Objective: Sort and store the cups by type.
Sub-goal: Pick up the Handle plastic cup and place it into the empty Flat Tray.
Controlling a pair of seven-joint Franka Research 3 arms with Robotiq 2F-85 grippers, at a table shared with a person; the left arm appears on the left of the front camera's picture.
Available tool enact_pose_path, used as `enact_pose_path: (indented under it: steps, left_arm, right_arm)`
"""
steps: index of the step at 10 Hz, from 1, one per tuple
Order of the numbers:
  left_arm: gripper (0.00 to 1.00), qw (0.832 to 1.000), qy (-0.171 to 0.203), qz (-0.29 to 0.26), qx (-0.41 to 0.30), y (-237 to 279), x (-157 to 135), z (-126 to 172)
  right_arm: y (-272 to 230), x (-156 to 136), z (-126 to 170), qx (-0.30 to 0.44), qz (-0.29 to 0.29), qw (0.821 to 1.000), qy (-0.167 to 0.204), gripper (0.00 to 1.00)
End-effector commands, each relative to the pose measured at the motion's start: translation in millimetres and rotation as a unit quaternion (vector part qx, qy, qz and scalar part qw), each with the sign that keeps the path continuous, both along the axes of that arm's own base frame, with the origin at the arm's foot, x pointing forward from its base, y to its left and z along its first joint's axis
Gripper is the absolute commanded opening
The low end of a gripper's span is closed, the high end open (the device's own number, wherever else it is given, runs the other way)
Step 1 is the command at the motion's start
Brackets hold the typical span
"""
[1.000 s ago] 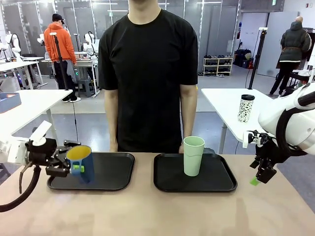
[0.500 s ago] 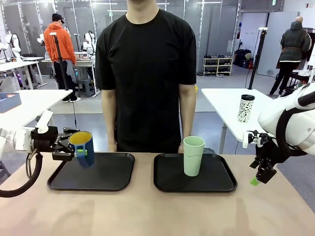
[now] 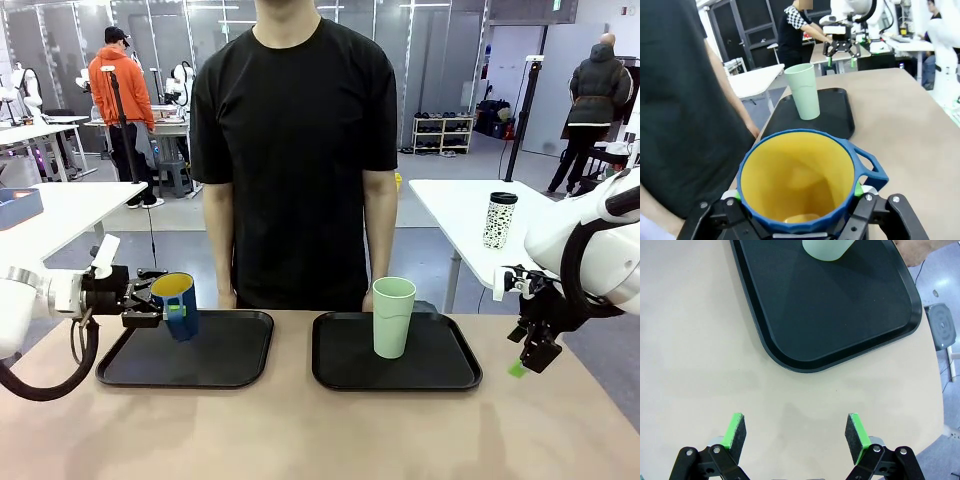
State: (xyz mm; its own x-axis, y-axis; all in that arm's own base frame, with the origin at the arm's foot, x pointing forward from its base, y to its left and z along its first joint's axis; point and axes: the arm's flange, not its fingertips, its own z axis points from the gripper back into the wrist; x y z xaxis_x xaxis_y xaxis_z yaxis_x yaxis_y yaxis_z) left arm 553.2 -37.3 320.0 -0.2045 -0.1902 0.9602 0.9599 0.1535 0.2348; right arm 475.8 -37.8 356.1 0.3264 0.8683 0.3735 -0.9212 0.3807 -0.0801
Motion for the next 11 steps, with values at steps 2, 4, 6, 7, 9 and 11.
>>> enact_pose_path:
  steps: [2, 4, 6, 7, 9, 11]
  left_arm:
    - [0.58, 1.0, -0.02, 0.007, -0.006, -3.9, 18.0, -20.3]
    - [0.58, 1.0, -0.022, 0.015, -0.007, -3.9, 21.5, -35.0]
    - [0.58, 0.999, -0.022, 0.023, 0.001, 0.1, 23.7, -50.1]
    - [0.58, 0.999, -0.015, 0.028, -0.004, 2.2, 25.1, -57.2]
    - [0.58, 1.0, -0.008, 0.018, -0.008, 0.5, 22.8, -65.9]
    - [0.58, 1.0, 0.013, 0.015, 0.002, 4.6, 33.5, -35.8]
  right_arm:
    - [-0.6, -0.4, -0.1, -0.002, 0.0, 1.0, 0.0, 1.0]
    - [-0.6, -0.4, -0.1, -0.002, 0.0, 1.0, 0.0, 1.0]
    - [-0.6, -0.4, -0.1, -0.002, 0.0, 1.0, 0.0, 1.0]
    - [-0.6, -0.4, -0.1, -0.002, 0.0, 1.0, 0.0, 1.0]
    - [-0.6, -0.4, -0.1, -0.002, 0.0, 1.0, 0.0, 1.0]
    - [-0.6, -0.4, -0.1, -0.002, 0.0, 1.0, 0.0, 1.0]
